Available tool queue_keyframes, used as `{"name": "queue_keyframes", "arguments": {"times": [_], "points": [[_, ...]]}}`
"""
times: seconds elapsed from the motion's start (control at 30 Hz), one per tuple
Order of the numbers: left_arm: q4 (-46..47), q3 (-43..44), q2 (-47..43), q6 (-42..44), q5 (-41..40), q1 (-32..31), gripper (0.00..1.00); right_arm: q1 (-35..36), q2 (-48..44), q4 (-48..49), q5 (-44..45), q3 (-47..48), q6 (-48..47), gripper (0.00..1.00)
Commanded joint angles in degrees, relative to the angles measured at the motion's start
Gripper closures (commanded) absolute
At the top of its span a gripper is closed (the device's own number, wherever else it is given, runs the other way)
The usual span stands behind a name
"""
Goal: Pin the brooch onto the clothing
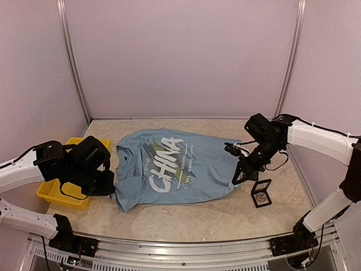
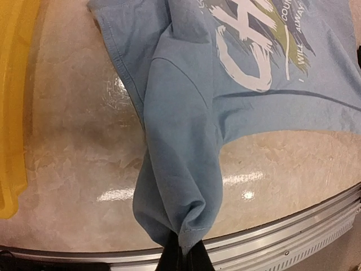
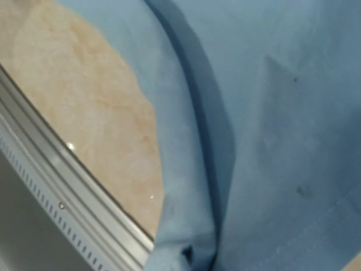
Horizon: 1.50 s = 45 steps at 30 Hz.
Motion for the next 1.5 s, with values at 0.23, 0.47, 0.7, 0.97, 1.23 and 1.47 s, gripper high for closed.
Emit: {"name": "queue_keyframes", "arguments": {"times": [0.23, 0.47, 0.7, 0.97, 1.23, 1.47], "points": [[-7.36, 1.3, -10.98, -11.09, -10.03, -1.39, 1.0, 0.47, -2.96, -10.13, -0.04, -8.36, -1.63, 1.0], [-7.57, 1.27, -16.86, -25.21, -22.19, -14.73, 0.42, 0.41, -1.82, -11.46, 1.57, -4.94, -2.01, 0.32], [-3.5, 9.5, -9.42, -14.96, -40.01, -26.0, 0.3, 0.46, 0.65, -9.74, 4.14, 8.35, -0.83, 0.36], [22.96, 7.51, 9.29, 17.8, -22.87, 2.83, 0.47, 0.46, 12.97, 11.49, 21.62, 21.49, 3.92, 0.59], [43.21, 9.88, 25.86, 27.7, -7.43, 21.02, 0.34, 0.92, 26.52, 30.46, 28.28, 22.36, 4.21, 0.72], [41.27, 32.13, 51.28, 40.67, 6.38, 29.7, 0.15, 0.99, 34.91, 32.85, 26.47, 23.86, 1.93, 0.74]]}}
